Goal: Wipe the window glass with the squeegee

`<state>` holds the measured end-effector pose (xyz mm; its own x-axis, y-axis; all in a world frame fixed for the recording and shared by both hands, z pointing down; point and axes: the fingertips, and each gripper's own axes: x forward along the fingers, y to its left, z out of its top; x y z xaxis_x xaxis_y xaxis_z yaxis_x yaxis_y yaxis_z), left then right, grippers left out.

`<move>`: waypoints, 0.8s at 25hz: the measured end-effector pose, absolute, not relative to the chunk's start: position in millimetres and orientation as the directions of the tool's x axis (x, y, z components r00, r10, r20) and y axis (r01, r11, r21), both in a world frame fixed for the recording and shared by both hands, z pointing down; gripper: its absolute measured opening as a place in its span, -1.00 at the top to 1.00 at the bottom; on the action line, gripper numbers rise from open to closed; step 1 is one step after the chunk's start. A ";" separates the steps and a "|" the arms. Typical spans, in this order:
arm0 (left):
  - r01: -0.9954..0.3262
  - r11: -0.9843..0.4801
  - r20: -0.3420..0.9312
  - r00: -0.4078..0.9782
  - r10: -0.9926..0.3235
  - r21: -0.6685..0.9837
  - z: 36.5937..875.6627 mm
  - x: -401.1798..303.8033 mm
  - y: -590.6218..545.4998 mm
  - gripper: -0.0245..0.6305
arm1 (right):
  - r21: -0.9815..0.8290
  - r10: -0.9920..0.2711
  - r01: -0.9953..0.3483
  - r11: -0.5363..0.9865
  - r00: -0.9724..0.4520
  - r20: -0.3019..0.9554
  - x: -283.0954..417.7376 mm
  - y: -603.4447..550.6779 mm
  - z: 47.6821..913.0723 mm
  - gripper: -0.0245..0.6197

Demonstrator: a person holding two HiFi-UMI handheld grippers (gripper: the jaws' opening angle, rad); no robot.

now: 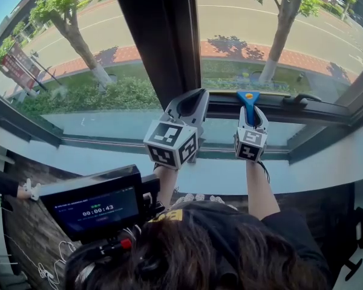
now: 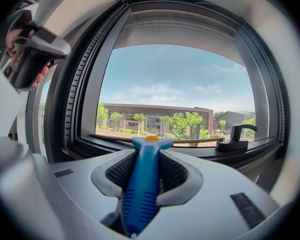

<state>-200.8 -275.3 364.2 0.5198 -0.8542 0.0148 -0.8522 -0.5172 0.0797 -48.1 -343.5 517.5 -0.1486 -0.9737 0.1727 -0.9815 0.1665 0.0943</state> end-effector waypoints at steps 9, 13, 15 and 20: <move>-0.853 -0.516 0.017 0.518 -0.855 0.080 365.0 -201.7 -275.3 0.92 | 0.076 -0.966 -0.983 0.170 -0.150 0.211 -48.3 -343.6 519.0 0.49; -0.854 -0.513 0.015 0.516 -0.857 0.087 364.6 -202.5 -275.0 0.92 | 0.081 -0.969 -0.981 0.177 -0.159 0.191 -49.4 -344.6 516.5 0.49; -0.855 -0.512 0.014 0.515 -0.857 0.086 363.9 -203.1 -274.0 0.92 | 0.087 -0.970 -0.981 0.171 -0.153 0.187 -45.7 -343.5 519.0 0.49; -0.856 -0.511 0.005 0.513 -0.858 0.082 361.1 -207.0 -272.3 0.92 | 0.072 -0.979 -0.986 0.149 -0.136 0.154 -39.7 -332.7 503.8 0.49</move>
